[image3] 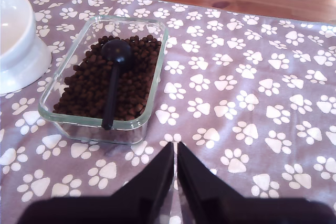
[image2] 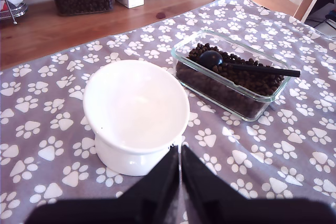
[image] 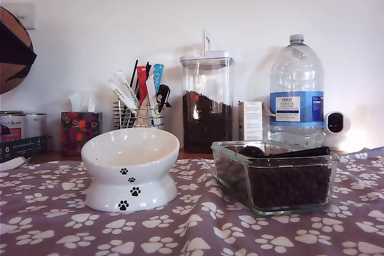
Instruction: Measure one spoon of cat food and pour it into the food bowl
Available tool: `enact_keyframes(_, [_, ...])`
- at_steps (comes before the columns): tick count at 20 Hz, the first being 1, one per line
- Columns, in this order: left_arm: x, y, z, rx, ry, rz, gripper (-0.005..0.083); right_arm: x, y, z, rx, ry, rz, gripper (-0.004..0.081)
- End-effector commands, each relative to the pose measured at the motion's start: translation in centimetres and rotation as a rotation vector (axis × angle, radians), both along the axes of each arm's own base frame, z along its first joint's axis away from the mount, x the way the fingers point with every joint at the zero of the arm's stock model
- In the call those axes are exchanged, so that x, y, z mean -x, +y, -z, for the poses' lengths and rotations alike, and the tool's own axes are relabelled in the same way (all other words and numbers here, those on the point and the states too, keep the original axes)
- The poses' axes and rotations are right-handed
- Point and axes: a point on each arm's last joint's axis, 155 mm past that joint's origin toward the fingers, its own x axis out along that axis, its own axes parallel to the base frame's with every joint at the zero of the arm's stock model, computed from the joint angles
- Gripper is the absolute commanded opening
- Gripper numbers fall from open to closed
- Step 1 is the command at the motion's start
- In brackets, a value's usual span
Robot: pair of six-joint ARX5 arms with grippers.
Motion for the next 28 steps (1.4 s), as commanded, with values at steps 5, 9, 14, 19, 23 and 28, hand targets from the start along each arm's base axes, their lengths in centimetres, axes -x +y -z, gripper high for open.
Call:
enact_keyframes(5, [1.1,0.5,3.0,-0.048,0.111,0.002,-0.0019,0.3,0.1,0.7,-0.002,0.027,-0.007,-0.0011])
enact_keyframes(9, [1.1,0.4,3.0,-0.048,0.109,0.002,-0.0019,0.2,0.1,0.6,-0.003,0.024,-0.007,-0.0011])
enact_keyframes(14, [0.2,-0.3,0.4,0.010,0.007,0.014,-0.0019,-0.5,0.5,-1.3,-0.041,-0.039,-0.002,-0.0011])
enact_keyframes(19, [1.5,-2.2,-0.9,0.069,-0.011,0.131,-0.0019,-0.5,2.0,-2.5,-0.237,-0.022,0.004,-0.0011])
enact_keyframes(23, [2.8,-3.7,-1.6,0.093,-0.028,0.218,-0.0019,-1.1,4.0,-3.3,-0.220,-0.057,-0.096,-0.0011])
enact_keyframes(28, [3.2,-4.0,-1.5,0.091,-0.022,0.235,-0.0019,-1.9,5.8,-1.5,-0.103,0.036,-0.174,-0.0009])
